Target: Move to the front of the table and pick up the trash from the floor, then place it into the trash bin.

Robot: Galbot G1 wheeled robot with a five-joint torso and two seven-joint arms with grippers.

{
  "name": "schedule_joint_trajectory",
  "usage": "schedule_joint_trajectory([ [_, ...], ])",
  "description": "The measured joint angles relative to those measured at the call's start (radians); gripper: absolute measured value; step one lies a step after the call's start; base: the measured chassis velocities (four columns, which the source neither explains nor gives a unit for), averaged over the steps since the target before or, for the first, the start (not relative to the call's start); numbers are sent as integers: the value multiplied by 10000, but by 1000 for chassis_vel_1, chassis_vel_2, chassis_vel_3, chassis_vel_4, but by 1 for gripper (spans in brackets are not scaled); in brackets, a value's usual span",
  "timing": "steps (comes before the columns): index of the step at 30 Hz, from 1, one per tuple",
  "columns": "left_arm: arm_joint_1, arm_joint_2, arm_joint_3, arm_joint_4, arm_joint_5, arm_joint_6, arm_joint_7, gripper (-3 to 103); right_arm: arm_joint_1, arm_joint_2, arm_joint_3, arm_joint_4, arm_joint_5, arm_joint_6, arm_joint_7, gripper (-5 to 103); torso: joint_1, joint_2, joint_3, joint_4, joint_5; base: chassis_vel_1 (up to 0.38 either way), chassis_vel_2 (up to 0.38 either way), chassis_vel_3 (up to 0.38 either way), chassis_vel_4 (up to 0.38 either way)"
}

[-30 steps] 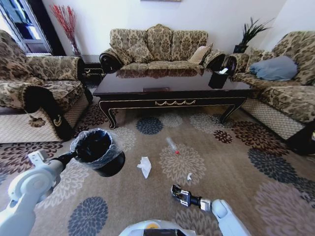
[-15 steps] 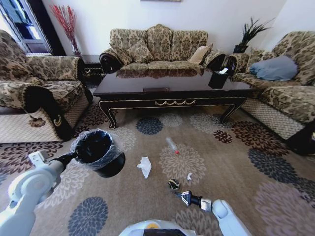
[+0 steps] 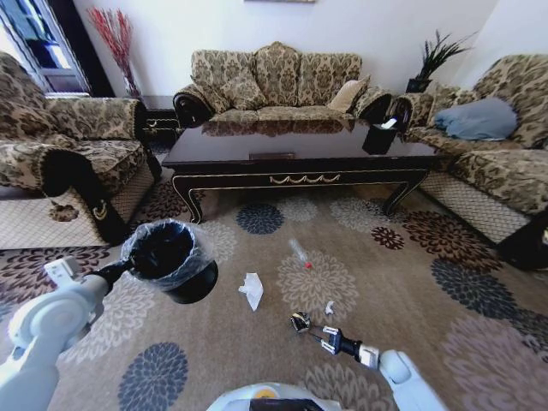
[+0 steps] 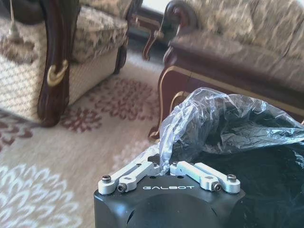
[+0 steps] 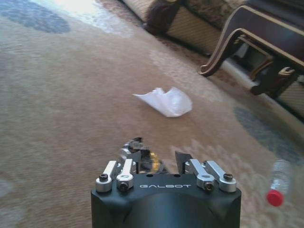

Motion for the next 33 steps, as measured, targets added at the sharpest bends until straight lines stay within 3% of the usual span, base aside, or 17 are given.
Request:
schedule_joint_trajectory([
  [9, -174, -334, 64, -187, 38, -11, -12, 4, 76, -146, -468, 67, 1031, -239, 970, 71, 0, 0, 0, 4, -1, 0, 0, 0, 0],
  [11, -215, -500, 286, -256, 147, -11, 13, 4, 190, -149, -819, 8, 861, -280, 1181, 82, 0, 0, 0, 1, -1, 0, 0, 0, 0],
  [12, -231, -530, 339, -265, 169, -10, 25, 4, 239, -140, -891, -35, 726, -274, 1200, 82, 0, 0, 1, 1, -1, 0, 0, 0, 0],
  [13, -291, -564, 448, -263, 203, -11, 38, 4, 398, -109, -1023, -160, 335, -167, 1200, 93, 0, 0, 0, -2, 0, 0, 0, 0, 0],
  [15, -363, -565, 503, -225, 214, -10, 40, 4, 564, -115, -1124, -279, -116, -82, 1176, 97, 0, 0, 1, 0, 0, 0, 0, 0, 0],
  [18, -545, -519, 516, -160, 172, -10, -19, 4, 849, -340, -1437, -589, -1004, -15, 1245, 100, 1, 0, 1, 4, -1, 0, 0, 0, 0],
  [24, -533, -665, 397, -517, 51, 17, -66, 4, 1111, -592, -2030, -1270, -1265, -1, 1562, 100, 1, 0, 0, -1, 0, 0, 0, 0, 0],
  [33, -526, -920, 429, -679, 53, 40, -139, 4, 1600, -372, -2528, -2114, -1469, 2, 1789, 100, 1, 0, 1, 2, 0, 0, 0, 0, 0],
])
